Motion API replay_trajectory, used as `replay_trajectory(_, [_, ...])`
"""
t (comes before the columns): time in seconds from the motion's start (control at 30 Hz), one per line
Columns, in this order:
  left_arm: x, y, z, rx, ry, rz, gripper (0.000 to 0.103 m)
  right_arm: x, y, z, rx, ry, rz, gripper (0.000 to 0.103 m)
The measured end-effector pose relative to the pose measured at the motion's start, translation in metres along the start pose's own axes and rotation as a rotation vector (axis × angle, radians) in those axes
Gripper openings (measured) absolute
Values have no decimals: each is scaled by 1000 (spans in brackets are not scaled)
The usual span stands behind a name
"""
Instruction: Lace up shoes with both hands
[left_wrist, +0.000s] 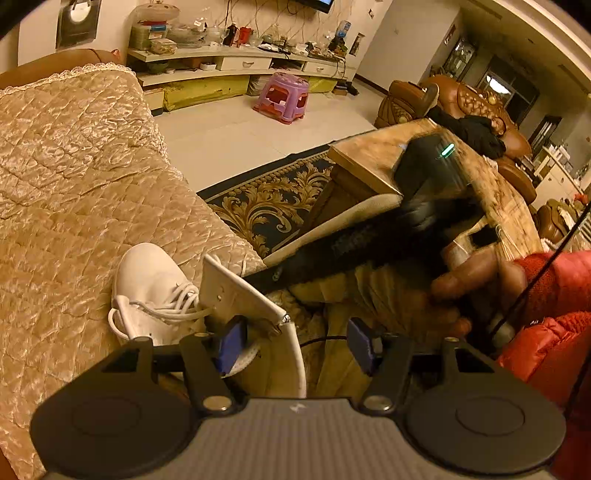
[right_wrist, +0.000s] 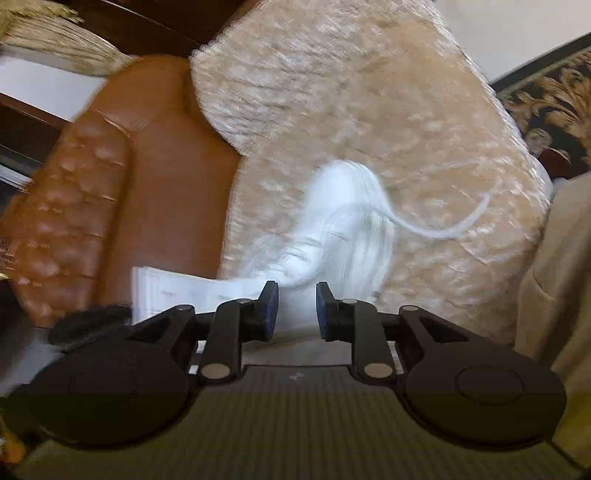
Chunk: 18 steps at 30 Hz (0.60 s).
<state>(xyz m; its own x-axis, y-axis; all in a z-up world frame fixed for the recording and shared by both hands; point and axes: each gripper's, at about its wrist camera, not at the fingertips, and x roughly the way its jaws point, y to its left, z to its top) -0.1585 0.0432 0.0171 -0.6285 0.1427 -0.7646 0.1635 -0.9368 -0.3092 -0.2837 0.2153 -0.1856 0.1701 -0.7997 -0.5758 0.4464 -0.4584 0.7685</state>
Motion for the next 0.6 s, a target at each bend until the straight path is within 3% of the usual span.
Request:
replay_trajectory(0.03, [-1,-1,0,5,3,3,66,-8,9,2,-24,-8,31,27])
replay_trajectory(0.13, [-1,-6,1,22,12,15,69,-22,37,7,-95,-7,83,49])
replay_trajectory(0.23, [-1,-12,0,34,17,33,73,-23,71,7,-204,24,111,51])
replay_trajectory(0.37, [-3,-16,-2,31,25,83,74,-8,99,-6,-360,34,0,52])
replay_trajectory(0.43, [-4,-17,-2,24,34,123,75,-5,93,-11,-356,21,-60,52])
replay_trajectory(0.6, [-4,-18,3,7,65,249,75,-24,69,-15,-304,-73,-97,52])
